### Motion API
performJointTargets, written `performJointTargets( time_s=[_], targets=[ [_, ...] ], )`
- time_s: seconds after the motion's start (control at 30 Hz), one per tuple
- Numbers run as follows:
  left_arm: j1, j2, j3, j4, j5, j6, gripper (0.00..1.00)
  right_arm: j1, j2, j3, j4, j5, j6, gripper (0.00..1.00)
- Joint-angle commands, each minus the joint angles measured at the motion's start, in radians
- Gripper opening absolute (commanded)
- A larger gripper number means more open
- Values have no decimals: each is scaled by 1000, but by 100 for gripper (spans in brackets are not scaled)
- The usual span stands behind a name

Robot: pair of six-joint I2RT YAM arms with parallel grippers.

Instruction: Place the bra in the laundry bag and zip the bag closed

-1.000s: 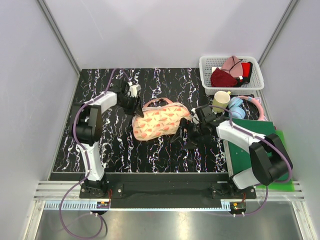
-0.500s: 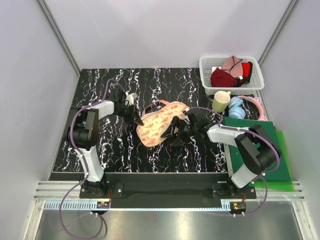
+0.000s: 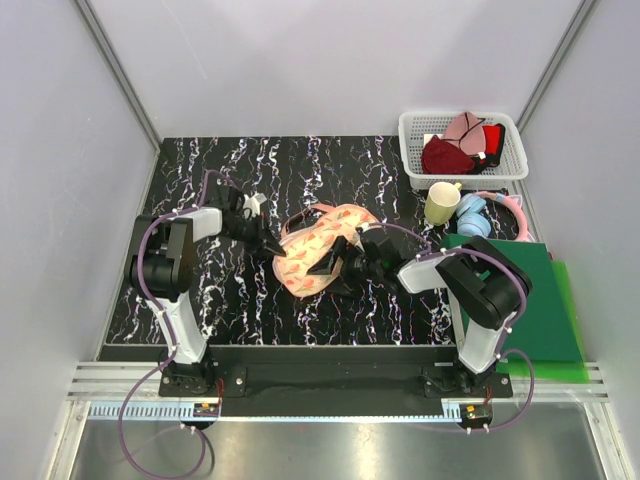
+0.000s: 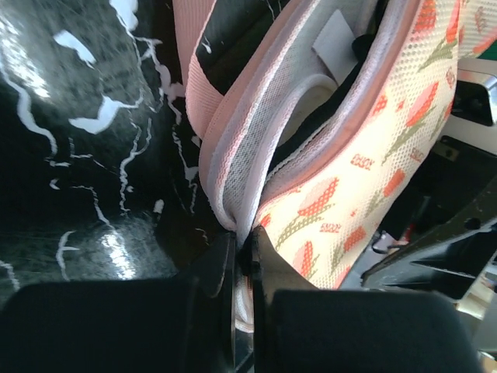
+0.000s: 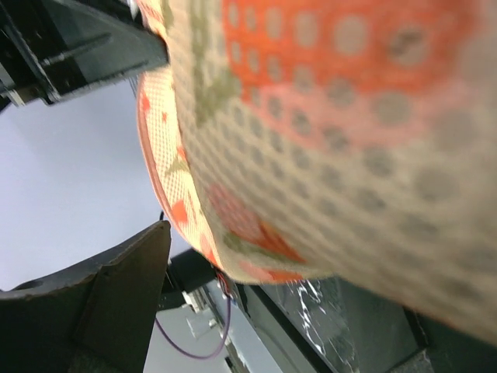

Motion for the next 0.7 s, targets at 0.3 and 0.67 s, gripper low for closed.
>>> performJointTargets(
  time_s=[0.3,0.67],
  targets=[
    [-2,-61,2,40,65,-66,25,39,69,90,20,155,177,56],
    [-8,-482,-120,75,-399,-77,76,39,30,187,-270,189,273,30]
  ],
)
